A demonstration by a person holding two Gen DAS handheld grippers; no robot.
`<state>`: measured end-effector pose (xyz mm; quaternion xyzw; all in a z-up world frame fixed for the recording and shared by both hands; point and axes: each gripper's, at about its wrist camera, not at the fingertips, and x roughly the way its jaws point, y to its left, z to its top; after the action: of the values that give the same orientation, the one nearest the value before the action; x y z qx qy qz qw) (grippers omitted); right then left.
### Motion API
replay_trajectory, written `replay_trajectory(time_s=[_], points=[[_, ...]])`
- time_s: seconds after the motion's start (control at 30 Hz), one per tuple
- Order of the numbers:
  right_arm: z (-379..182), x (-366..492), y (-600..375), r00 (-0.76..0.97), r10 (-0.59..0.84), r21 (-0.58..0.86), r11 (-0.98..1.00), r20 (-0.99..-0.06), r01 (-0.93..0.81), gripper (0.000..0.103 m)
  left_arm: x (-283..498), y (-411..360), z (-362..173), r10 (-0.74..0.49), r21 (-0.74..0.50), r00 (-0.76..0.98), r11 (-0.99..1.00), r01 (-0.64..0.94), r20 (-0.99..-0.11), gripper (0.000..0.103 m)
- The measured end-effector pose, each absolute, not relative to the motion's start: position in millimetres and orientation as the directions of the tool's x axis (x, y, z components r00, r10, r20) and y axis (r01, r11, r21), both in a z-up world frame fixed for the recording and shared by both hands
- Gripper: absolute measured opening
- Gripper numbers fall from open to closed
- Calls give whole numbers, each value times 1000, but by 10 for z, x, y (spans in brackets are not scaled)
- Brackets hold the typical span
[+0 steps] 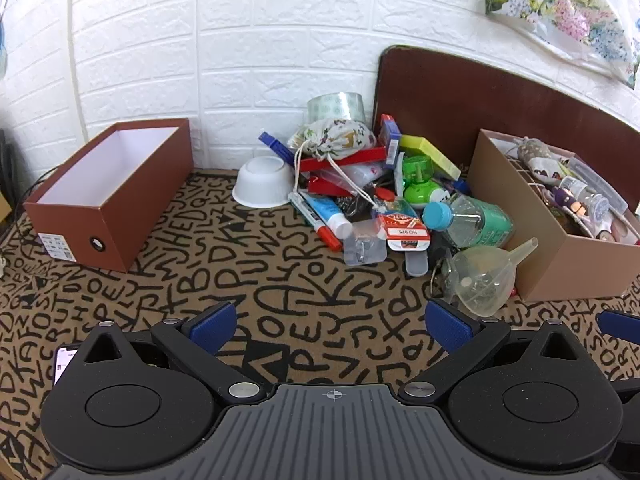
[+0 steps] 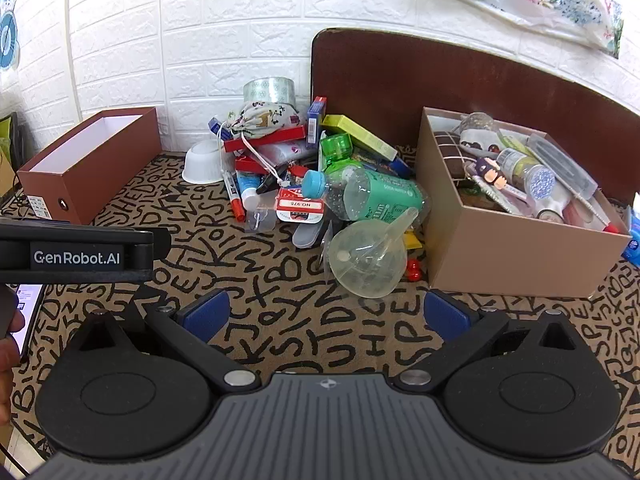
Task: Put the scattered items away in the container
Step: 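Reach the left gripper toward the clear plastic funnel in the pile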
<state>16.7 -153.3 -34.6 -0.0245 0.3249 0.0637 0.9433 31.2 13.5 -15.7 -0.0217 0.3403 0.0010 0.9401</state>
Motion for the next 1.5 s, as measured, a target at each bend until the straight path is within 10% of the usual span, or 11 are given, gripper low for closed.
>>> replay_trajectory(time_s=[1.5], points=[[-1184, 1468, -1929, 755, 204, 26, 970, -624, -240, 92, 1750, -403, -872, -341, -231, 622, 939, 254, -705, 96]])
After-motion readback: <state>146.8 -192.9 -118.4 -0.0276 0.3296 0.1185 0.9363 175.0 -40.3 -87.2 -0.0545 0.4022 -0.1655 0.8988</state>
